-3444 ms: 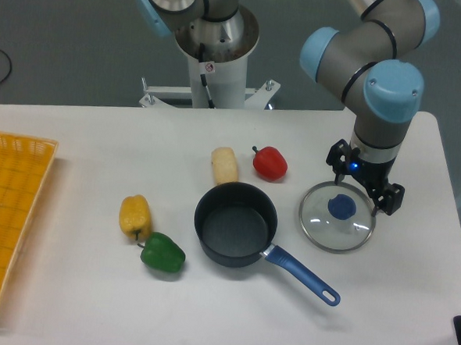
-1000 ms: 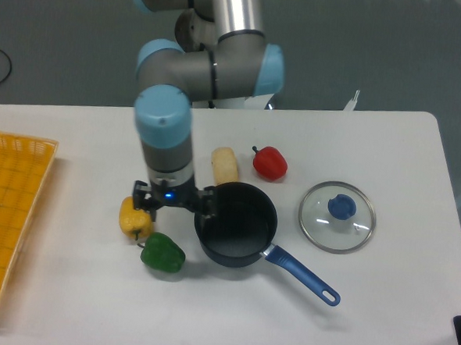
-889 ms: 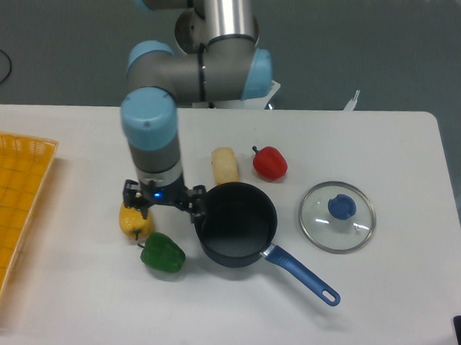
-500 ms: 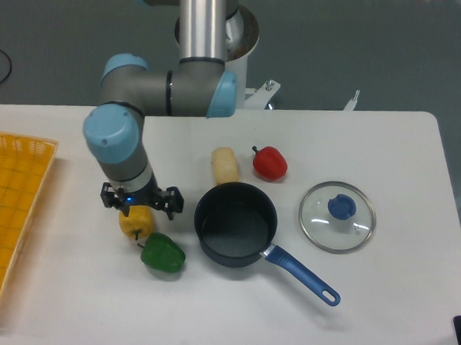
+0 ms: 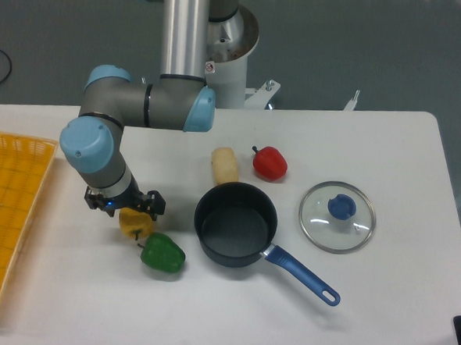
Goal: Pick up the yellow pepper
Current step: 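Lower the gripper onto the yellow pepper and close on it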
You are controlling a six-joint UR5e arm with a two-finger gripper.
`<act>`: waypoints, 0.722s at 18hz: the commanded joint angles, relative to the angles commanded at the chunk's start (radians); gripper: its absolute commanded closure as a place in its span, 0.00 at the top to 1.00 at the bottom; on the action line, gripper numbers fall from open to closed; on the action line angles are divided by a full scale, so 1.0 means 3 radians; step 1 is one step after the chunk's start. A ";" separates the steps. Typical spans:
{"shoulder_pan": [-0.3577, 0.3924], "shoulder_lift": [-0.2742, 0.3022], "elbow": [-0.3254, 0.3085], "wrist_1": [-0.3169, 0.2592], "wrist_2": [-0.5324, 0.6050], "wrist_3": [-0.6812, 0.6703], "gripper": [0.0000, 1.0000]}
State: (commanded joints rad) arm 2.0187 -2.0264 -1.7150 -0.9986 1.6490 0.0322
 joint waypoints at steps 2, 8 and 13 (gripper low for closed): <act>0.0005 0.0005 0.0005 0.0000 -0.0005 0.0005 1.00; 0.0005 -0.0072 0.0036 0.0010 0.0133 0.0005 1.00; -0.0015 -0.0107 0.0031 0.0015 0.0158 0.0010 0.76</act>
State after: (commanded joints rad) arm 2.0141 -2.0586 -1.7058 -0.9940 1.6966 0.0353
